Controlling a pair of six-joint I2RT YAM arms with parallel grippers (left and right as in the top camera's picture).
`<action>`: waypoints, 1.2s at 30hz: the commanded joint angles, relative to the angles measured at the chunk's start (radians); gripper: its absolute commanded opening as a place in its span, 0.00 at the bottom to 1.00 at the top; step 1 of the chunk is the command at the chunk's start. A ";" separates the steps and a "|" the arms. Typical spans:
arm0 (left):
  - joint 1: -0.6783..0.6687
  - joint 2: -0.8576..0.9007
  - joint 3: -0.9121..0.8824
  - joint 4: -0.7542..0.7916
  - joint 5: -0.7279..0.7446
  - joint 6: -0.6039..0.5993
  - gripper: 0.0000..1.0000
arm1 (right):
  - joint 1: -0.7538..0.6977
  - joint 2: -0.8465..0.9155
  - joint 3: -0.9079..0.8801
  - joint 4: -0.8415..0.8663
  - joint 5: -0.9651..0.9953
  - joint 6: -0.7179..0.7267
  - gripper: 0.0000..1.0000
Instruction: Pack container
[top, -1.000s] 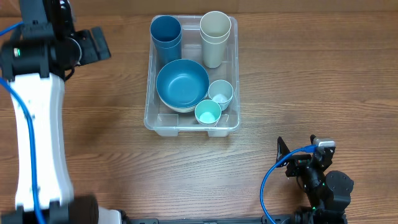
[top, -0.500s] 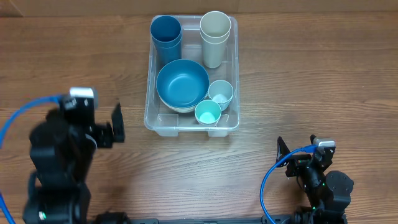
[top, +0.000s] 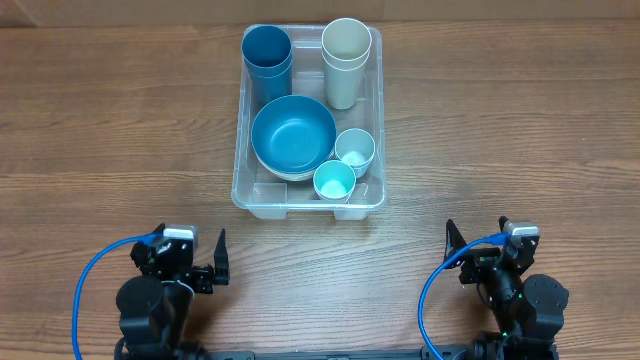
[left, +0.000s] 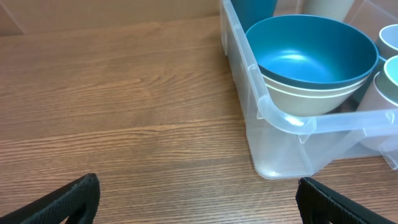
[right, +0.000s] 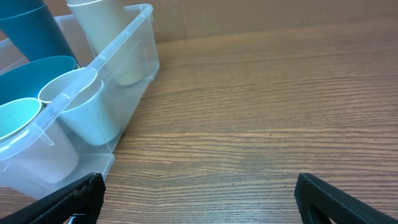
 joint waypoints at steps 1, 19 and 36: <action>0.003 -0.093 -0.054 0.007 0.023 0.012 1.00 | -0.001 -0.011 -0.007 0.002 -0.008 0.000 1.00; -0.029 -0.149 -0.135 0.018 0.021 -0.004 1.00 | -0.001 -0.011 -0.007 0.002 -0.008 0.000 1.00; -0.029 -0.149 -0.135 0.018 0.022 -0.004 1.00 | -0.001 -0.011 -0.007 0.002 -0.008 0.000 1.00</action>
